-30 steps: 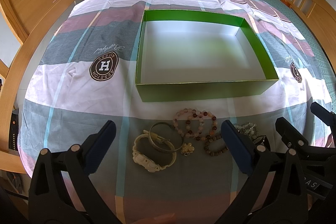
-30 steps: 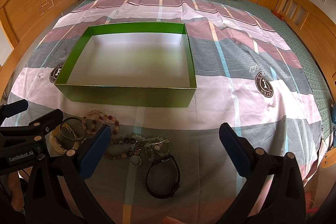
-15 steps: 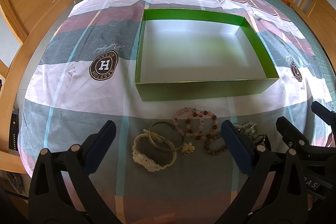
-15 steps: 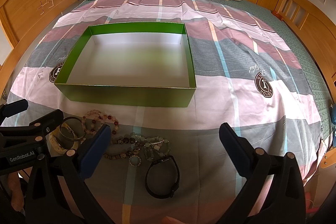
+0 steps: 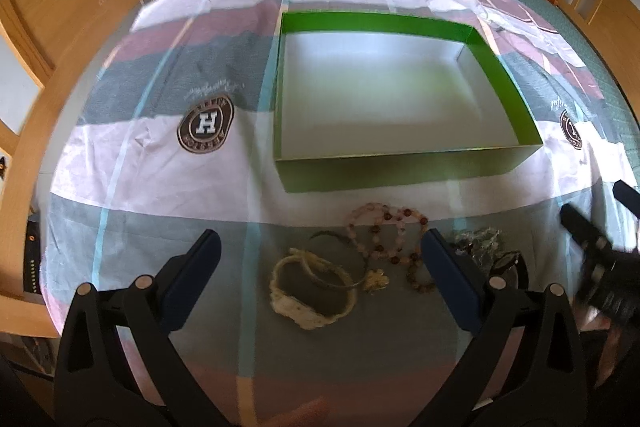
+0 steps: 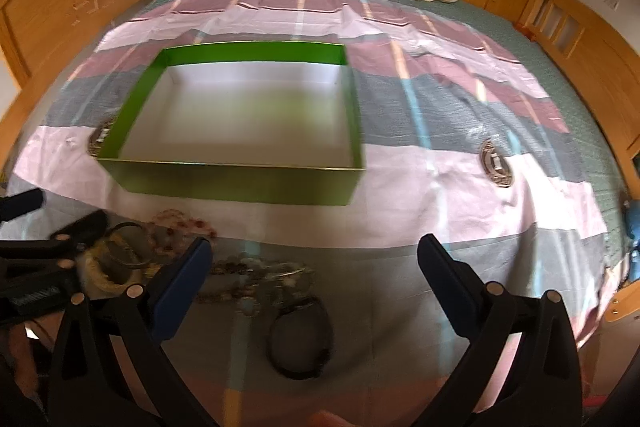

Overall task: Organize jewelry
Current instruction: 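Grasp the silver bangle with the left tool while the right tool grasps the black watch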

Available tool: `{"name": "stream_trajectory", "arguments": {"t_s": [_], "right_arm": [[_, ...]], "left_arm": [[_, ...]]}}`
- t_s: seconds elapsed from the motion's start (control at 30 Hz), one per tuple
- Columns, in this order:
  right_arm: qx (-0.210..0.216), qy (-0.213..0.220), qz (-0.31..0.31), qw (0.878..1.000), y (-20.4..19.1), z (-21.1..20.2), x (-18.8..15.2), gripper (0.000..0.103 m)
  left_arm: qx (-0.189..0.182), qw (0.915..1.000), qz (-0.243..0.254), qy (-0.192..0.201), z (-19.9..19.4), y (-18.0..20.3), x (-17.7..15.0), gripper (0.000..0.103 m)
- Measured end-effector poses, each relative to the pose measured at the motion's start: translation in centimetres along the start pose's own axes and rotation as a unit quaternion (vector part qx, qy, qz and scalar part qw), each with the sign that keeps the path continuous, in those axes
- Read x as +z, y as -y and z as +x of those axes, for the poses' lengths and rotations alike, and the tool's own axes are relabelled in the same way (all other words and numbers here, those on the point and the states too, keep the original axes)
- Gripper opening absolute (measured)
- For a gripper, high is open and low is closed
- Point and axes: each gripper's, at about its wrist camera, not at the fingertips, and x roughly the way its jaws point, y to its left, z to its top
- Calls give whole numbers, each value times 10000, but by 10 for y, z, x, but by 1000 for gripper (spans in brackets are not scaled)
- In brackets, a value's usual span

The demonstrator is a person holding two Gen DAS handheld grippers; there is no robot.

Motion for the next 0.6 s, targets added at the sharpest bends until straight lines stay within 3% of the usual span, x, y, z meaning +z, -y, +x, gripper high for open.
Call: {"name": "stream_trajectory", "arguments": {"t_s": [0.07,0.17,0.23,0.33,0.57,0.6], "right_arm": [[-11,-197,46,9998,12,7,1,102],[420,-869,289,9949,28,31,-7,99],[585,-1302,215,9895,26,46,-17,76],[502,-1656,-64,9849,18,62,-28,59],[642,-1679,-297,9833,3,68,-37,58],[627,-1701,-305,9830,2,70,-37,58]], "left_arm": [[-272,9992,-124,-247,5,-18,1,99],[-621,9959,-406,-517,9,-43,2,86],[-734,9934,-557,-678,14,-55,0,77],[-748,9912,-595,-914,22,-61,-4,76],[-713,9875,-347,-1361,47,-41,-11,75],[-701,9864,-333,-1446,52,-38,-12,68]]}}
